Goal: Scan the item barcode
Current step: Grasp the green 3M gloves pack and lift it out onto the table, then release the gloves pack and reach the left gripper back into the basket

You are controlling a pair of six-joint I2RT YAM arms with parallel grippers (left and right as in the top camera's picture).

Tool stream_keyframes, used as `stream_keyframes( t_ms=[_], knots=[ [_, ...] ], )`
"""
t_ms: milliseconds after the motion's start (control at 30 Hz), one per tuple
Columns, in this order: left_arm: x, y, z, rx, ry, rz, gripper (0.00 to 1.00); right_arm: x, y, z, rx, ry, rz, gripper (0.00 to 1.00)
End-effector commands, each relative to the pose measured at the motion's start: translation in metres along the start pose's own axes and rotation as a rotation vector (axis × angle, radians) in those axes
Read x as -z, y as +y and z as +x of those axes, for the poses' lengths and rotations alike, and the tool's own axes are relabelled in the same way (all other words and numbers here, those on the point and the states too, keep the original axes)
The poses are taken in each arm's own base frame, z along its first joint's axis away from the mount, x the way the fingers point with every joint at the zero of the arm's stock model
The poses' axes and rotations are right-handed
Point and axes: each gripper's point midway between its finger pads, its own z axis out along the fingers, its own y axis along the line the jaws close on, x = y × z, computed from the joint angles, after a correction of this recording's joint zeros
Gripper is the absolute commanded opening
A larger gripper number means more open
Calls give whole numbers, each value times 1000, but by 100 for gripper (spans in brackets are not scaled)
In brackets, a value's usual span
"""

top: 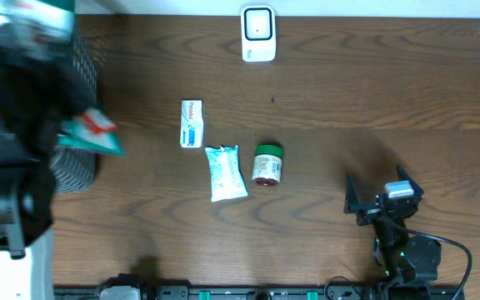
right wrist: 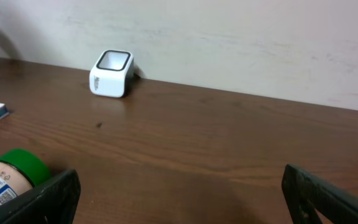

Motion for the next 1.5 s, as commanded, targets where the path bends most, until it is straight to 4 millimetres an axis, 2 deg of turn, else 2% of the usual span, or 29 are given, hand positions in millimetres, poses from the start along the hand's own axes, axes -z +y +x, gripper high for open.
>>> stream_keyframes(
  t_ms=[0, 133, 267, 400, 533, 567, 600, 633, 667, 700, 733, 767, 933, 1067, 1200, 1300, 1367, 1467],
  knots=[
    [-35, -30, 56, -35, 197, 25, 7, 0, 0, 1, -4, 1, 0, 99],
    [-84, -56, 141, -94, 446, 1, 7, 0, 0, 1, -4, 1, 0, 99],
    [-134, -61, 224, -163, 651, -82, 8, 0, 0, 1, -4, 1, -1, 99],
    [-172, -59, 266, -195, 743, -139, 7, 0, 0, 1, -4, 1, 0, 99],
    [-197, -58, 286, -198, 771, -162, 7, 0, 0, 1, -4, 1, 0, 99],
    [-201, -59, 288, -198, 770, -161, 24, 0, 0, 1, -4, 1, -1, 99],
    [-202, -59, 288, -197, 768, -160, 56, 0, 0, 1, -4, 1, 0, 99],
    [-202, -60, 286, -197, 762, -155, 70, 0, 0, 1, -4, 1, 0, 99],
    [-201, -60, 282, -203, 755, -148, 77, 0, 0, 1, -4, 1, 0, 99],
    [-201, -61, 276, -213, 746, -138, 80, 0, 0, 1, -4, 1, 0, 99],
    [-200, -62, 267, -224, 732, -124, 80, 0, 0, 1, -4, 1, -1, 99],
    [-196, -62, 244, -220, 692, -114, 80, 0, 0, 0, -4, 1, 0, 99],
    [-180, -46, 172, -164, 568, -124, 81, 0, 0, 1, -4, 1, -1, 99],
    [-159, -29, 131, -152, 488, -121, 81, 0, 0, 1, -4, 1, 0, 99],
    [-143, -2, 92, -89, 393, -146, 80, 0, 0, 1, -4, 1, 0, 99],
    [-130, 24, 52, -34, 296, -180, 80, 0, 0, 1, -4, 1, 0, 99],
    [-123, 46, 22, 13, 221, -215, 81, 0, 0, 0, -4, 1, 0, 99],
    [-120, 79, -10, 75, 121, -265, 81, 0, 0, 0, -4, 1, -1, 99]
  ],
)
